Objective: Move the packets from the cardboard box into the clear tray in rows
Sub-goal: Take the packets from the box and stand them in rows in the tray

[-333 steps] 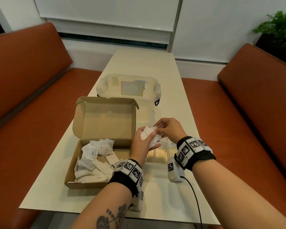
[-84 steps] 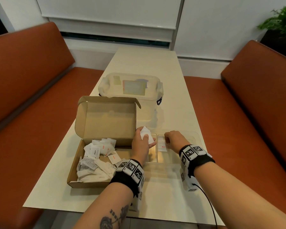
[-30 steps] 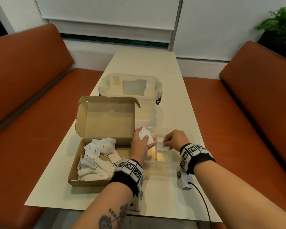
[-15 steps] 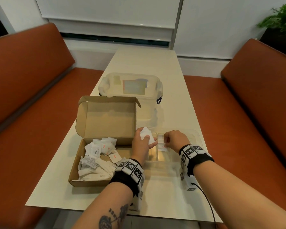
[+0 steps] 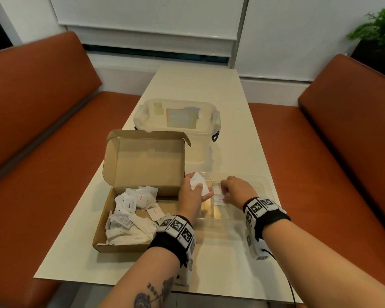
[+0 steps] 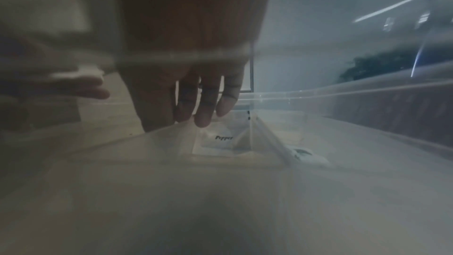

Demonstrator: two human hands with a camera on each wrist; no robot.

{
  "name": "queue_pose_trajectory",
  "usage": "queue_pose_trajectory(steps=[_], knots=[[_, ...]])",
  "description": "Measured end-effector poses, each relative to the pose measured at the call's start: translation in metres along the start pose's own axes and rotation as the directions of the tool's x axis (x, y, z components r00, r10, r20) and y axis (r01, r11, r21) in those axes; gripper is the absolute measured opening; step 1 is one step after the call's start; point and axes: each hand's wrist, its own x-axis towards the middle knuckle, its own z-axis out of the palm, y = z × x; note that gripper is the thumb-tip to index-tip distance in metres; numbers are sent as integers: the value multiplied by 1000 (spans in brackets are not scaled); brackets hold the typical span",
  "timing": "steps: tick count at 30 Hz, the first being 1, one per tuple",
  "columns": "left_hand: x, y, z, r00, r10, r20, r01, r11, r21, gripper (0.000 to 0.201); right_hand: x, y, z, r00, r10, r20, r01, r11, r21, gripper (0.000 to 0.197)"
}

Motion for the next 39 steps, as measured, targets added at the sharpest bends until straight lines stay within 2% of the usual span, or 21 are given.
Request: queue_pose_trajectory(steps=[12,15,18,23,27,31,33,36,39], knots=[[-3,4,0,1000,-13,3,13,1000,7,40,2,-1,2,1000,-2,-5,2,1000,-7,8],[-4,4,0,1000,-7,12,7,1000,25,40,1,0,2,1000,11,-14,-11,999,38,10],[-5,6,-1,1000,-14,9,13,999,34,38,0,4,-1,997,54,-47,-46,985,164,12],[-5,8,1,1000,-5,29,3,999,52,35,-3,3,-14,979,132,-158,-45,886,462,9],[-4,9,5,999,-11,35,10,999,34,33,-9,-9,-20,988,93,-120,13,736,677,3],[-3,9,6,999,-22,43,21,1000,13,36,-13,-16,-21,990,107,-91,12,579,815,5],[-3,9,6,998,-17,56,17,1000,17,31,-14,-16,-21,991,95,-93,24,563,826,8],[-4,13,8,997,-51,54,50,999,11,10,-14,-14,-20,993,87,-84,18,578,816,11],[-5,15,8,994,-102,45,103,995,-18,10,-13,-9,-18,987,130,-98,8,564,825,10]])
